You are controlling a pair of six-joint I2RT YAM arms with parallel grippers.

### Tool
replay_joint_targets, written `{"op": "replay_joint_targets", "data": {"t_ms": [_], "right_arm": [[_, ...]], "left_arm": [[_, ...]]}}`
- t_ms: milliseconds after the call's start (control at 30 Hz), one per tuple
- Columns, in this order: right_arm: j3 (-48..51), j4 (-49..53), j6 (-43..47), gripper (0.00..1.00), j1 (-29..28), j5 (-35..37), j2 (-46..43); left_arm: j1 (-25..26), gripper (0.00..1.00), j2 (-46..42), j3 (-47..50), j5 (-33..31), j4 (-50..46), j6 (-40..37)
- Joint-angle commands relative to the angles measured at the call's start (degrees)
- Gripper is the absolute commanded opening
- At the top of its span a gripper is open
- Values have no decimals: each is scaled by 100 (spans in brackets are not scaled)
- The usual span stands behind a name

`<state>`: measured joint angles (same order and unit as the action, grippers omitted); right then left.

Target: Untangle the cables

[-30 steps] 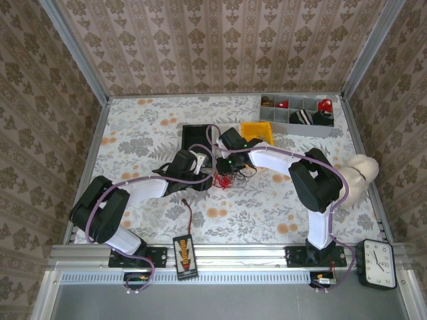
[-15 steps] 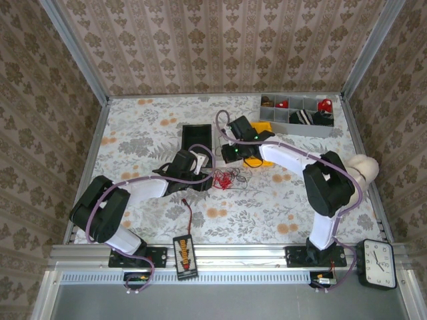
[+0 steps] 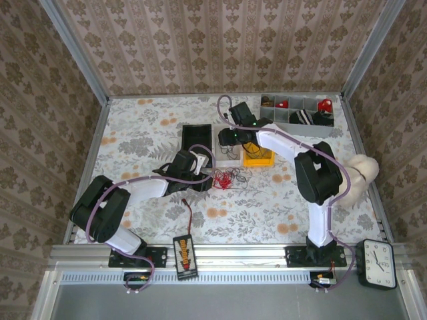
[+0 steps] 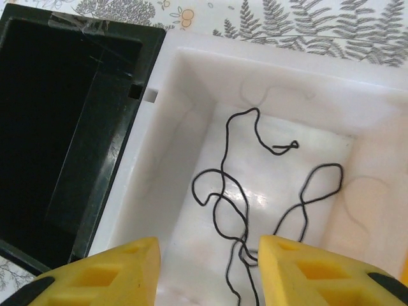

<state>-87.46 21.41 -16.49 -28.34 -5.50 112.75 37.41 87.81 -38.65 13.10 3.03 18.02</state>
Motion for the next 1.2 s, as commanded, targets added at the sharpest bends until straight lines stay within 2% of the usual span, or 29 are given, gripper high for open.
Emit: {"op": "replay_joint_targets", "data": {"t_ms": [0, 200, 367, 633, 833, 900, 1033, 1167], "right_arm": [[612, 36, 103, 45, -30, 181, -964], [2505, 61, -129, 45, -31, 213, -2400], [3476, 22, -256, 45, -31, 207, -2897], [3552, -136, -114, 42, -74, -300, -2014], [3298, -234, -28, 40, -161, -373, -1574], [3210, -225, -4, 36, -177, -356, -1431], [3173, -225, 9, 34, -181, -395, -1390], [3332, -382, -65, 34, -190, -206, -1774]], "left_arm": [[-32, 49, -6, -142, 100, -142, -69], [-6, 49, 12, -151, 179, -150, -168], [3, 49, 163, -254, 244, -119, -184], [29, 47, 241, -380, 241, -134, -115], [47, 46, 245, -362, 210, -160, -88], [46, 45, 254, -362, 193, -153, -84], [56, 44, 285, -388, 193, -165, -71], [56, 44, 290, -390, 193, -167, -79]]}}
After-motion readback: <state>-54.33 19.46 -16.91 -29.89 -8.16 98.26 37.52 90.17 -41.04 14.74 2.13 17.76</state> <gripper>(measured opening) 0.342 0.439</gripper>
